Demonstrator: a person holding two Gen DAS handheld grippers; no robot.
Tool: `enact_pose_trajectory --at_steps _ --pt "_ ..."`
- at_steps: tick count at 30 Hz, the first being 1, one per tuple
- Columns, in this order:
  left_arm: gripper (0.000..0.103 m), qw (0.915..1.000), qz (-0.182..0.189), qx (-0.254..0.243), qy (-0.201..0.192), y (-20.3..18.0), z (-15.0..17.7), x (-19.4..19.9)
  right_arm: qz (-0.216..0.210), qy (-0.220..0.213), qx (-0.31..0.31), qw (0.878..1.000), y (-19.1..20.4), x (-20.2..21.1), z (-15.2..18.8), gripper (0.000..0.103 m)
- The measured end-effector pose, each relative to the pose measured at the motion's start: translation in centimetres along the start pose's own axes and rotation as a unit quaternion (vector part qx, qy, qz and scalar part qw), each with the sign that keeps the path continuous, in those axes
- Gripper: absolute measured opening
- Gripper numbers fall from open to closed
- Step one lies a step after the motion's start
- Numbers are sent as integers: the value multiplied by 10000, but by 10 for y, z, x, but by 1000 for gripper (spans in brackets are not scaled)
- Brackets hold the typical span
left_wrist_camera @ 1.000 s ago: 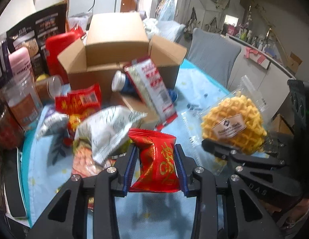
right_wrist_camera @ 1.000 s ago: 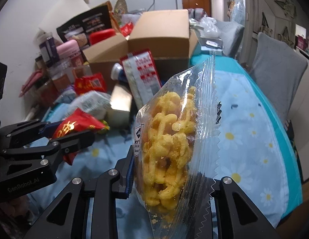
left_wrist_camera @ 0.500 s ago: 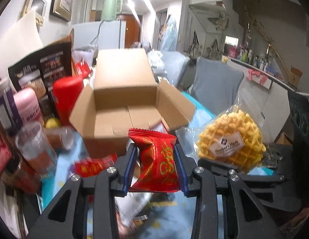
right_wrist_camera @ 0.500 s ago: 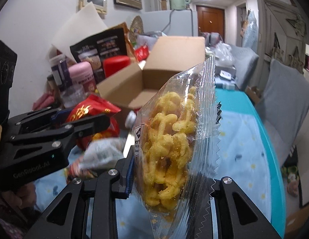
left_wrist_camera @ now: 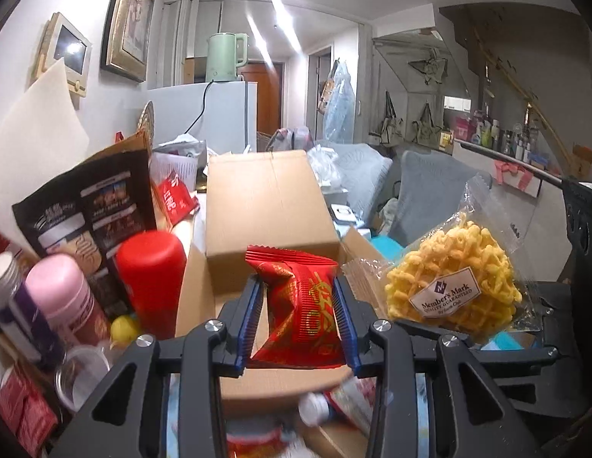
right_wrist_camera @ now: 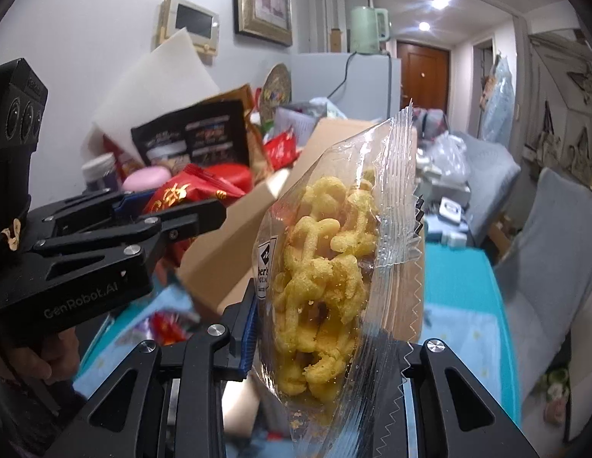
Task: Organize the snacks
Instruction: 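Lift the red candy packet and waffle bag toward the open box with both tools, then lower both snacks into the box and open both tools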
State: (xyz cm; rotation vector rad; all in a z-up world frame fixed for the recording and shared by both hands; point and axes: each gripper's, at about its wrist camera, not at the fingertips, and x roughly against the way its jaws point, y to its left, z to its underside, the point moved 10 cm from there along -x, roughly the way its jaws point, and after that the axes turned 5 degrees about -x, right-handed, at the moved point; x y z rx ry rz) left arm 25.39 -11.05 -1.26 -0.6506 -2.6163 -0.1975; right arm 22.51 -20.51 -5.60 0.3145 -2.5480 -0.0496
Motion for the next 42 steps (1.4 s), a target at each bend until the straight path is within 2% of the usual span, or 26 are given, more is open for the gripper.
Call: enact_pose_trajectory --at_steps 9,15,25,30,35,39,42 --pt "37 9996 -119 58 -234 23 -42 -34 55 -145 -7 9999 -22 -40 -50 30" --pt "37 9997 -184 93 -128 38 -51 -72 115 -83 51 9999 -33 -72 -65 30" --pt "37 9980 -300 156 543 56 -28 -133 10 214 -192 9996 -52 -126 -65 30" --pt "37 9945 -376 221 950 62 -6 -160 20 600 -273 9978 -62 -148 -51 32" --pt "37 9902 -551 130 1280 64 12 -178 178 915 -229 9954 -70 -160 -37 34" --pt "37 9870 -501 162 1518 63 23 -190 323 1143 -181 9928 -75 -170 -26 34" --pt "38 9844 -561 163 1662 63 29 -195 479 1295 -153 9903 -80 -176 -19 38"
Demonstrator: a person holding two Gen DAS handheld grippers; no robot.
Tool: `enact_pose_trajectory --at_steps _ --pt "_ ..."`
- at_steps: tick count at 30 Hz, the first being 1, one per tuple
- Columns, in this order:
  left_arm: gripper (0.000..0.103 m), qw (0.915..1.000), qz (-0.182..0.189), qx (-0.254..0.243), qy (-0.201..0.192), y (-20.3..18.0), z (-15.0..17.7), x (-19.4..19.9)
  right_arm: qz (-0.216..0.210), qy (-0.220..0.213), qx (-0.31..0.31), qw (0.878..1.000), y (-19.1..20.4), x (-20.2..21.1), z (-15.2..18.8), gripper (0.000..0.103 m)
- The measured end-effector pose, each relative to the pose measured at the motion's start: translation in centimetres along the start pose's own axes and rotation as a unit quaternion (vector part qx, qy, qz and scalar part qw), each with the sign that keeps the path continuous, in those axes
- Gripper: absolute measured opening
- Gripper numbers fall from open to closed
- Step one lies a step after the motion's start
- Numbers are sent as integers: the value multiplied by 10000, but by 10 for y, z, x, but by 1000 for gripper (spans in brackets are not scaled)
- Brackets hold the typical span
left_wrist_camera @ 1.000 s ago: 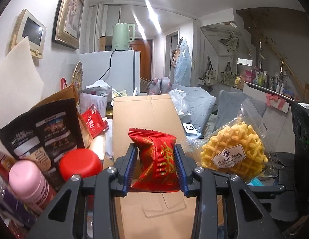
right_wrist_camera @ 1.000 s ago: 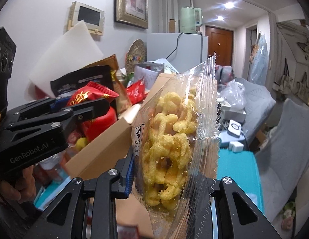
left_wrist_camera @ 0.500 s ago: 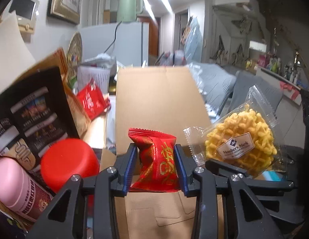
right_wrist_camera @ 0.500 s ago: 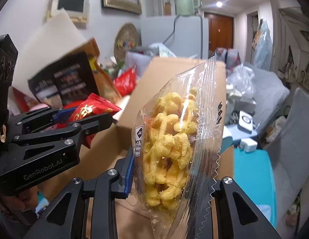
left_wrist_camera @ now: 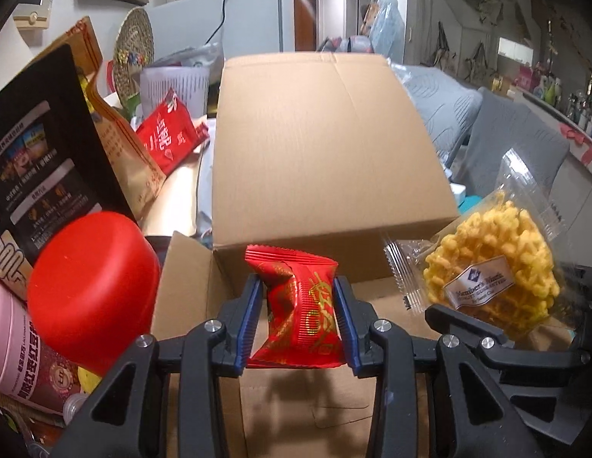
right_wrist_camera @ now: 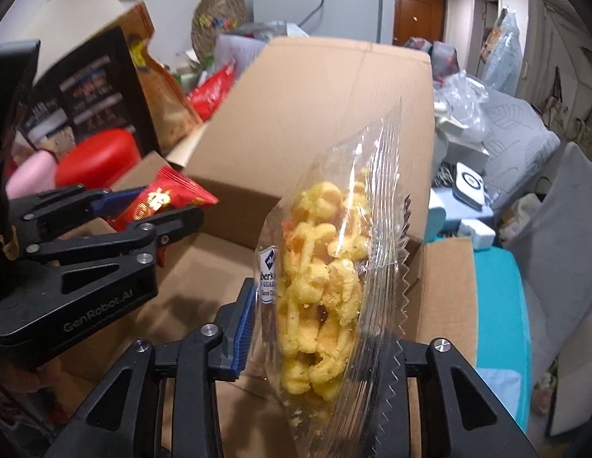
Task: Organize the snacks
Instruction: 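Lower both snacks into the box and open both tools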
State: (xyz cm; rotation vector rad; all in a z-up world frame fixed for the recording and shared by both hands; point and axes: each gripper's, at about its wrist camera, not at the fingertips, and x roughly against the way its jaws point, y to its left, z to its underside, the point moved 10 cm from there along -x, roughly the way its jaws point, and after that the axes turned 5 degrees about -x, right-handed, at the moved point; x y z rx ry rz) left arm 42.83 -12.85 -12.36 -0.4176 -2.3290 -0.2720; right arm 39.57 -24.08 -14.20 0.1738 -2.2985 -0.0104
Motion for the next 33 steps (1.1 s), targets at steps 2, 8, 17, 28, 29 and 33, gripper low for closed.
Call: enact_pose_trajectory --at_steps 2,8,17,28,29,33 --pt "38 9998 -43 39 165 0 4 -6 96 44 1 9999 -4 -3 2 42" --pt "39 9990 -229 131 357 6 10 -12 341 20 46 9994 -8 -1 2 69" --pt "65 9986 -469 169 184 13 5 4 372 -119 -47 9992 -10 13 -4 69" --pt "65 9981 -526 195 -272 15 -14 66 375 -611 -83 9974 -2 63 -20 72" --pt "65 9979 -528 186 -336 13 -16 74 368 -653 -83 9972 -1 69 -21 72" --pt "65 9969 -534 163 -561 8 -21 104 410 -858 -73 9954 1 96 -25 72"
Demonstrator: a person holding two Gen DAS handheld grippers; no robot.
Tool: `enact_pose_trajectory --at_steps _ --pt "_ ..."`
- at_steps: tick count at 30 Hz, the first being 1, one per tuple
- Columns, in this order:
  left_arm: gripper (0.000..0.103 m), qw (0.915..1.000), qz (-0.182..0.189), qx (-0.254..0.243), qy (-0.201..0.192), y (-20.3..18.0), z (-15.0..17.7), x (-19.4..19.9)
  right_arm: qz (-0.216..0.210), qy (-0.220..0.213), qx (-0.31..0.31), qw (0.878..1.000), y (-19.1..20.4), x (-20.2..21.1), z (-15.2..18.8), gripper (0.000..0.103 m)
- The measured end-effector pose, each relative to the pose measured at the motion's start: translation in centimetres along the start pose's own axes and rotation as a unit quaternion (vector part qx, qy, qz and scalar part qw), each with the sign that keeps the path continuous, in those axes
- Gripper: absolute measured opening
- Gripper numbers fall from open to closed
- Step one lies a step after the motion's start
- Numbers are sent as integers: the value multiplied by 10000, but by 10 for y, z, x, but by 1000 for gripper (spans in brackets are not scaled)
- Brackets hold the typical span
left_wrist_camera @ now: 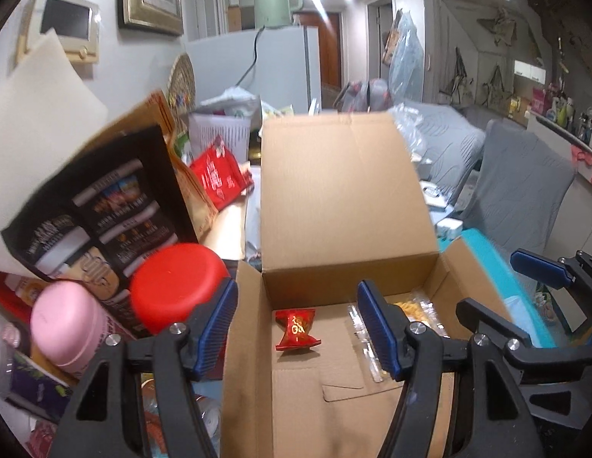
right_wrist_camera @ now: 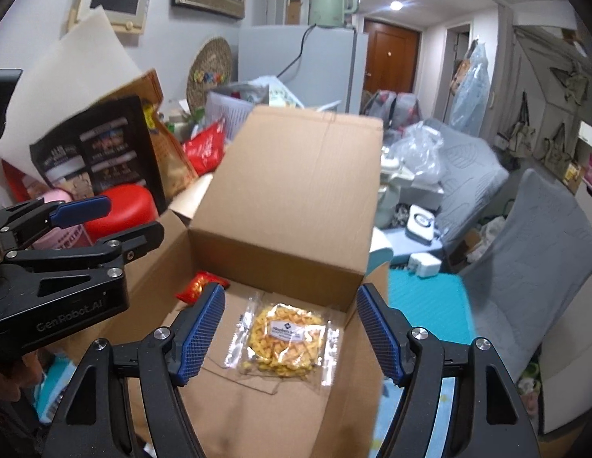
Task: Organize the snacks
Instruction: 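Lower both snacks into the box and open both tools, then withdraw both tools from the box back toward the snack pile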
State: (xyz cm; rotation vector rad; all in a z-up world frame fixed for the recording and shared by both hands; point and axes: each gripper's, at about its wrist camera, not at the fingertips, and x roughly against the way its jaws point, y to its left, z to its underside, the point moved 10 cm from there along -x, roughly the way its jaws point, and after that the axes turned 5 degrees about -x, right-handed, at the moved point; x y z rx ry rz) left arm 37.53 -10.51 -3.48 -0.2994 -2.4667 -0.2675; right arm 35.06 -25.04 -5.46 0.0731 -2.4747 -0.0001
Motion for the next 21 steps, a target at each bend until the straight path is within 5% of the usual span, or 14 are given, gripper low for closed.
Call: enact_pose_trajectory --at_steps 21 --pt "65 9967 43 -78 -802 -16 8 142 35 -864 89 9962 15 138 7 75"
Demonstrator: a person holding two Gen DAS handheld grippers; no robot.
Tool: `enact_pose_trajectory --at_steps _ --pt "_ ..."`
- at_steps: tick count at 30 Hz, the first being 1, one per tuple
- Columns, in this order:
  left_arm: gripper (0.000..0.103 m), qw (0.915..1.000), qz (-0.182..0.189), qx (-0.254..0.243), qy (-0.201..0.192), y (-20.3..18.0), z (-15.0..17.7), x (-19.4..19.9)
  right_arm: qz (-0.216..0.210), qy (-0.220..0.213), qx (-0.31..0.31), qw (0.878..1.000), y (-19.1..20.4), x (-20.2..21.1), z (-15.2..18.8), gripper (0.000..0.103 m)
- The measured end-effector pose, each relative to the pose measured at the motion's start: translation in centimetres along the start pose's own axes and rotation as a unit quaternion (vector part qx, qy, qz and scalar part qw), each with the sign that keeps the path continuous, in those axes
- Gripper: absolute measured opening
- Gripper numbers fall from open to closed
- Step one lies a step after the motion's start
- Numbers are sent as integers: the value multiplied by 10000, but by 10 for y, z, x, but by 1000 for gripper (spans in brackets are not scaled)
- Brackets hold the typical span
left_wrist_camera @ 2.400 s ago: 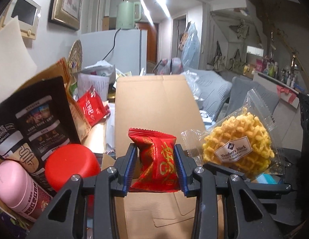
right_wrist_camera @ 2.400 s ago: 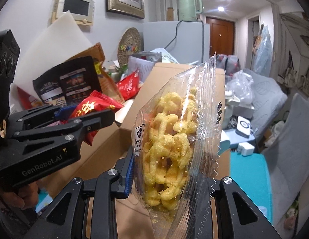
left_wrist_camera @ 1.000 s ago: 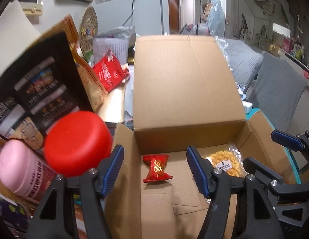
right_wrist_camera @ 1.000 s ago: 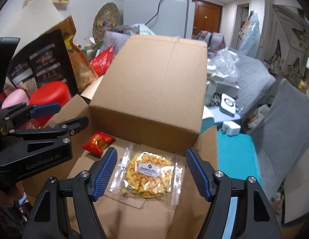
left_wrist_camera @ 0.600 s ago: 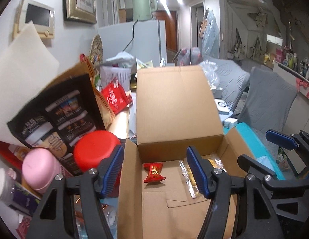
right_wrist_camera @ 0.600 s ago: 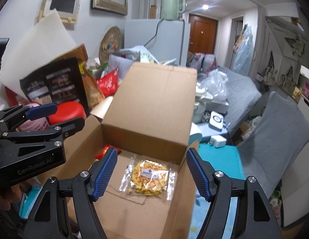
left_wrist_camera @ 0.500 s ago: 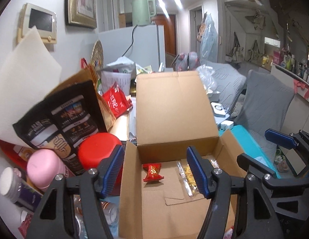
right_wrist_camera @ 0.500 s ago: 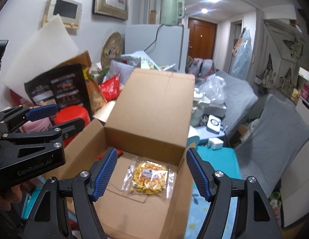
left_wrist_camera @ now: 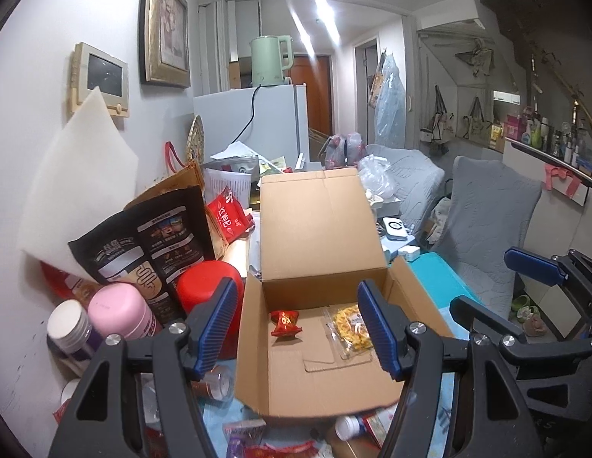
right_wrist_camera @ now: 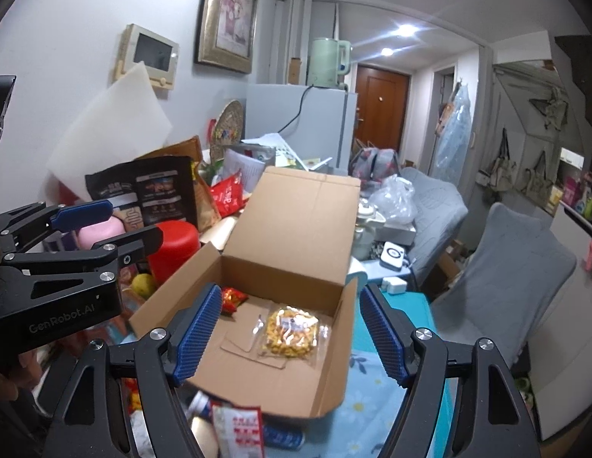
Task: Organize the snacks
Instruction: 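Withdraw both tools from the box back toward the snack pile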
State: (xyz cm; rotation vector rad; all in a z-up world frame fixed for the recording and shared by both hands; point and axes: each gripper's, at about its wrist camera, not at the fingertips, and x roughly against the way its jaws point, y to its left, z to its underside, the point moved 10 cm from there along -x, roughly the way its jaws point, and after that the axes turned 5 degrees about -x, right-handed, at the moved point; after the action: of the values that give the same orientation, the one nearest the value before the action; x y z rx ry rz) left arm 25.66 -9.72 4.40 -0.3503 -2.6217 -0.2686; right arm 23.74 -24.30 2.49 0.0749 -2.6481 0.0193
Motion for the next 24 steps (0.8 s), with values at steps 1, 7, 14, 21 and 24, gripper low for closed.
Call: enact_pose_trajectory --at_steps 1,7,14,21,24 --pt "65 10000 8 -19 -17 -2 2 6 -7 -20 7 10000 1 5 2 75" --pt "65 9998 148 -45 -90 -15 18 36 -50 -73 -7 10000 5 33 19 77" --pt "65 9995 319 -48 -66 -29 44 63 -106 -39 -107 9999 8 55 47 77" --pt "65 9984 571 22 37 -38 73 78 -172 39 -166 9997 15 71 75 77" --pt "65 9981 610 79 102 -37 85 82 -227 101 -166 9996 19 75 87 77"
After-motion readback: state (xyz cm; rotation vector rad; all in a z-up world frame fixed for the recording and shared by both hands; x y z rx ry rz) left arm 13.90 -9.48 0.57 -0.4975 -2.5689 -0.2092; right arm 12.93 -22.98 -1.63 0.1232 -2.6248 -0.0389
